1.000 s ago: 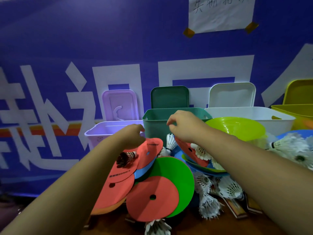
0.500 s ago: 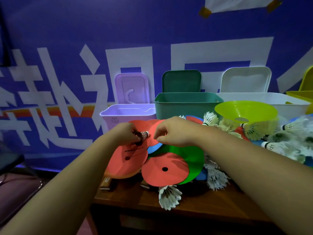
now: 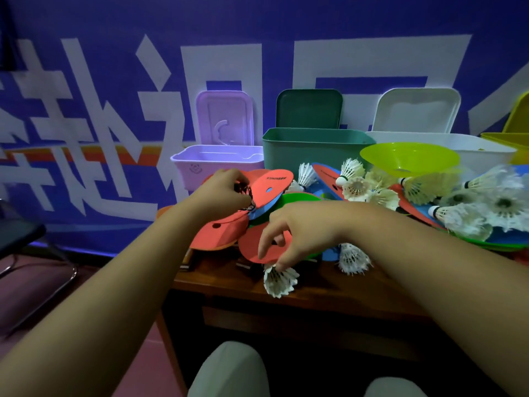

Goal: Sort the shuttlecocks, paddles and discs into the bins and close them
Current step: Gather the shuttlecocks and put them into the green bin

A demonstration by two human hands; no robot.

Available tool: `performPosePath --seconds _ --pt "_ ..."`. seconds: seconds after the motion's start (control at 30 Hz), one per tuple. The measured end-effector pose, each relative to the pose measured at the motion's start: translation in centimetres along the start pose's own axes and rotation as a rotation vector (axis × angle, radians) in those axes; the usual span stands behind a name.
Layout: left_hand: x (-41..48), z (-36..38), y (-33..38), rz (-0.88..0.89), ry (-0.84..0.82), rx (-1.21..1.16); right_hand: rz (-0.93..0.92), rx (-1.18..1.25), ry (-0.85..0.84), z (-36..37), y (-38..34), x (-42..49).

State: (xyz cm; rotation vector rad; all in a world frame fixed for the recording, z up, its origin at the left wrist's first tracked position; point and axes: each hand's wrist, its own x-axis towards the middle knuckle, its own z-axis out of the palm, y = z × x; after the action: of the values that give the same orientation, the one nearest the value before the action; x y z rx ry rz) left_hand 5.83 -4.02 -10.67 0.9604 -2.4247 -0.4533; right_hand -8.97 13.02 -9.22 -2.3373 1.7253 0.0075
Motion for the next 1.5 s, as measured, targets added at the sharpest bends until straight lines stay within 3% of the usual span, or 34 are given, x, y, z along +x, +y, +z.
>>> performPosePath --seconds 0.3,0.43,0.57,0.63,0.83,1.0,1.27,1.5 --pt "-2.4 -1.2 1.2 -0.004 -0.012 -0.132 -0.050 -0.375 0.168 3.7 -2.5 0.0" --pt "-2.8 -1.9 1.1 -0.028 -0.014 -0.222 0.010 -0.105 0.219 2.1 -2.5 -0.1" --pt "-2.5 -2.2 1.1 -0.035 0.016 -0.276 0.203 0.219 0.338 0.2 -1.3 -0.9" --pt "-2.2 -2.2 1.3 -0.024 0.027 -0.283 0.269 0.362 0.422 -0.5 -0.4 -1.2" --pt "0.4 -2.0 3.0 0.025 0.164 -0.342 0.463 0.485 0.747 -2.5 3.6 -1.6" --pt "5.4 -2.2 5.0 0.123 0.211 -0.334 0.552 0.806 0.972 -5.8 7.2 -1.9" --pt "14.0 0.2 7.9 0.094 0.330 -0.459 0.648 0.853 1.071 -9.9 13.8 -1.5" --pt "17.0 3.4 6.8 -0.057 0.286 -0.337 0.738 0.785 1.170 -11.7 17.6 -1.1"
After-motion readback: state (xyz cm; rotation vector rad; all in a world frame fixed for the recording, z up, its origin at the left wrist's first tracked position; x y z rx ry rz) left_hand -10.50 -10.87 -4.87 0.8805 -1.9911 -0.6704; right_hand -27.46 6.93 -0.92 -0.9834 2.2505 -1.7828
